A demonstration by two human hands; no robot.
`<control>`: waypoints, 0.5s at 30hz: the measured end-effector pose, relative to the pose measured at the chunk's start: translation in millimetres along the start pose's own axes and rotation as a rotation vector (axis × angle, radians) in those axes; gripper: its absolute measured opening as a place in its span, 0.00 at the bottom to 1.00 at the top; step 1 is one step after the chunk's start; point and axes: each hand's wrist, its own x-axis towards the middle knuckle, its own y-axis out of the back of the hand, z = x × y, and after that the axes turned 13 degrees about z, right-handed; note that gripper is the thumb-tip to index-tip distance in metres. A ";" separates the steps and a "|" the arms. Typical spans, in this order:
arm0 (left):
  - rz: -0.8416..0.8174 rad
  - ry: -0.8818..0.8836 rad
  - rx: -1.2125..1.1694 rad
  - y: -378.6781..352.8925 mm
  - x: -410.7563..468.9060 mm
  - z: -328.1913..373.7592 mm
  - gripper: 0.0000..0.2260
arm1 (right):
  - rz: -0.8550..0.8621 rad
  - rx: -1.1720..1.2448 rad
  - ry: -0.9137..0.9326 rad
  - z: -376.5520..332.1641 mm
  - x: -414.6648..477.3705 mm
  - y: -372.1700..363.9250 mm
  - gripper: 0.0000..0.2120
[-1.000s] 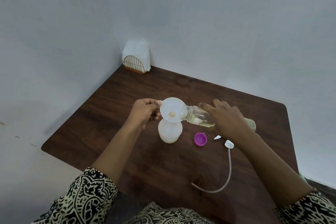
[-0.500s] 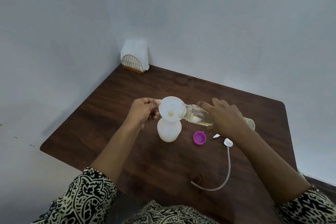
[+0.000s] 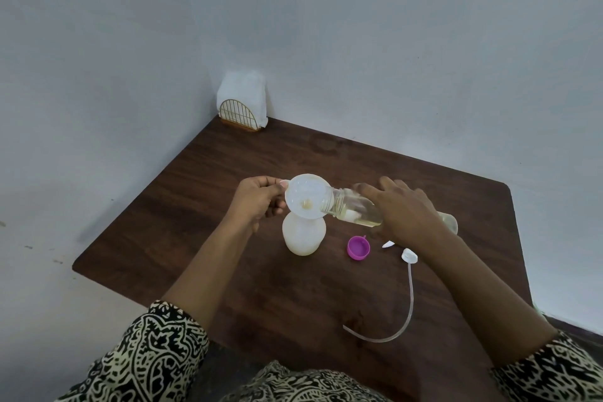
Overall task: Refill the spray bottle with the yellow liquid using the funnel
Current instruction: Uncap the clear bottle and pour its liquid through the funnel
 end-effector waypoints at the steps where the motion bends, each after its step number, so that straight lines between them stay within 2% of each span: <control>1: -0.002 -0.001 0.001 0.2 -0.2 0.3 0.05 | 0.002 -0.001 0.000 -0.2 0.0 0.4 0.37; 15: 0.002 0.014 0.001 0.9 -2.5 1.9 0.05 | -0.007 0.001 -0.010 -1.3 -0.5 1.1 0.37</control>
